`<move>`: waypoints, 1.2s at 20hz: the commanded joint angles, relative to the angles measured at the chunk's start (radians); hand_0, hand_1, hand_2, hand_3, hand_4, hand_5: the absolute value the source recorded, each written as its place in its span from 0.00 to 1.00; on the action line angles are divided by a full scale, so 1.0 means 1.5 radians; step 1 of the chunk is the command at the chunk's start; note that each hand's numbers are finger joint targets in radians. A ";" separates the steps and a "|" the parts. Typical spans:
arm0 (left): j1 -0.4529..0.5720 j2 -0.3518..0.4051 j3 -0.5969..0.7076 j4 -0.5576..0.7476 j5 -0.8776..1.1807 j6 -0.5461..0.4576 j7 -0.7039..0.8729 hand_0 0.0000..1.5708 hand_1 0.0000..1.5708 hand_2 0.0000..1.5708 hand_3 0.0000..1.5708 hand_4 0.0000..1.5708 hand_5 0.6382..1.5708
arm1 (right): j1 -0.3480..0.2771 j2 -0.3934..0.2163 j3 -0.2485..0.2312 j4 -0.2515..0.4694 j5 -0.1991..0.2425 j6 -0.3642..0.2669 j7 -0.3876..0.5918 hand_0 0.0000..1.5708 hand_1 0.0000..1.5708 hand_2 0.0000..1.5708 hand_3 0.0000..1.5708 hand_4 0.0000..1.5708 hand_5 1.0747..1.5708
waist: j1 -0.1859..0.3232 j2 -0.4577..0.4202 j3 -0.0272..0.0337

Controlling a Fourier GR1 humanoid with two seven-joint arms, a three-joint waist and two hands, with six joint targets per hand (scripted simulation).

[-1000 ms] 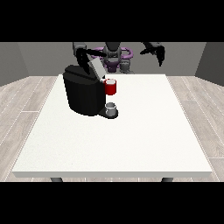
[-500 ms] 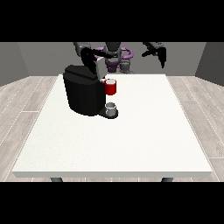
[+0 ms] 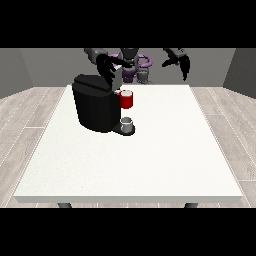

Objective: Insert the coffee pod into the coffee machine and close the lid

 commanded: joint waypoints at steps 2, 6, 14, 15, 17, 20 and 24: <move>-0.018 0.002 -0.005 0.016 -0.017 0.011 -0.013 0.00 0.00 0.00 0.00 0.21 1.00 | -0.054 0.044 0.063 -0.029 0.037 0.003 -0.033 0.00 0.00 0.00 0.00 0.07 1.00 | 0.037 0.026 -0.0061; -0.011 -0.014 -0.037 0.000 -0.020 -0.005 -0.017 0.00 0.00 0.00 0.00 0.21 1.00 | -0.073 0.031 0.056 -0.041 0.051 -0.014 -0.007 0.00 0.00 0.00 0.00 0.14 1.00 | 0.084 0.023 -0.0059; -0.059 -0.024 -0.056 -0.023 -0.014 -0.017 -0.008 0.00 0.00 0.00 0.00 0.26 1.00 | -0.118 -0.020 0.019 -0.054 0.059 -0.017 0.048 0.00 0.00 0.00 0.00 0.06 1.00 | 0.162 0.071 -0.0047; -0.059 -0.028 -0.058 -0.010 -0.022 -0.008 -0.011 0.00 0.00 0.00 0.00 0.28 1.00 | -0.112 -0.012 0.032 -0.078 0.067 -0.016 0.056 0.00 0.00 0.00 0.00 0.09 1.00 | 0.151 0.069 -0.0051; -0.083 -0.010 -0.047 -0.001 -0.009 -0.029 -0.011 0.00 0.00 0.00 0.00 0.25 1.00 | -0.139 -0.036 0.031 -0.101 0.071 0.001 0.096 0.00 0.00 0.00 0.00 0.00 1.00 | 0.166 0.074 -0.0059; -0.094 -0.023 -0.066 -0.006 -0.016 -0.029 -0.017 0.00 0.00 0.00 0.00 0.27 1.00 | -0.149 -0.058 0.019 -0.115 0.087 -0.009 0.120 0.00 0.00 0.00 0.00 0.00 1.00 | 0.200 0.097 -0.0056; -0.120 -0.035 -0.074 -0.015 -0.011 -0.031 -0.005 0.00 0.00 0.00 0.00 0.28 1.00 | -0.142 -0.073 0.008 -0.119 0.097 0.000 0.117 0.00 0.00 0.00 0.00 0.00 1.00 | 0.236 0.122 -0.0042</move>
